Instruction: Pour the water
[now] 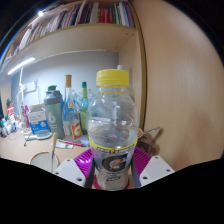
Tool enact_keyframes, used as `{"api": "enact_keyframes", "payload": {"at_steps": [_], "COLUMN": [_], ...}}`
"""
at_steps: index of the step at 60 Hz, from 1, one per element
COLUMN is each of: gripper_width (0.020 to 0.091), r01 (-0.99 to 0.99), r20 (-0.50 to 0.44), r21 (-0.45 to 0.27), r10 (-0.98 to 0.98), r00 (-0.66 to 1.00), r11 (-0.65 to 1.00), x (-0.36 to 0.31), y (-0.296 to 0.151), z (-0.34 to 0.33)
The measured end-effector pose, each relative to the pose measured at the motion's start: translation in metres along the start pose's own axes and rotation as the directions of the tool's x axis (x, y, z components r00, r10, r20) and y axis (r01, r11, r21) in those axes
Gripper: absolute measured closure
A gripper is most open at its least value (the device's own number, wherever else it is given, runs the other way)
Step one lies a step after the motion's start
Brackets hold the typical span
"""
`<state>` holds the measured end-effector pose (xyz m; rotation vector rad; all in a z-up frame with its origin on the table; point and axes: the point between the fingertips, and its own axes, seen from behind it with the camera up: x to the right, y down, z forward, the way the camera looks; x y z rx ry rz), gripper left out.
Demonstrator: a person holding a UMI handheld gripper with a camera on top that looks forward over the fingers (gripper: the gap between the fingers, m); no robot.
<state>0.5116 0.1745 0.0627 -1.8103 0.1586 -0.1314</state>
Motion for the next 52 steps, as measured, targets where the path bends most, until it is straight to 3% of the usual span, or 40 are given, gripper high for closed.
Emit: {"api": "enact_keyframes", "payload": {"at_steps": [3,5,6,9,12,27,52], "gripper_width": [0.0483,0.0402,0.0328,0.0240,0.0274,0.0267,0.0268], "r01": [0.012,0.015,0.011,-0.010,-0.029,-0.053,-0.076], "r20": [0.016,0.030,0.036,0.044,0.032,-0.042,-0.036], "r21": [-0.055,-0.124,-0.154,-0.194,-0.206,-0.246,-0.239], "r10": [-0.011,-0.012,-0.006,0.019,0.036,0.044,0.070], "r00": [1.000,0.999,0.999,0.999,0.999,0.998,0.997], "r11": [0.998,0.992,0.988,0.981,0.978,0.968,0.968], "x": [-0.003,-0.003,-0.004,-0.004,-0.002,0.005,-0.074], "y": [0.006,0.018,0.022,0.028,0.031,0.025,-0.030], "z": [-0.001,-0.002,-0.004,-0.013,-0.025,-0.126,-0.367]}}
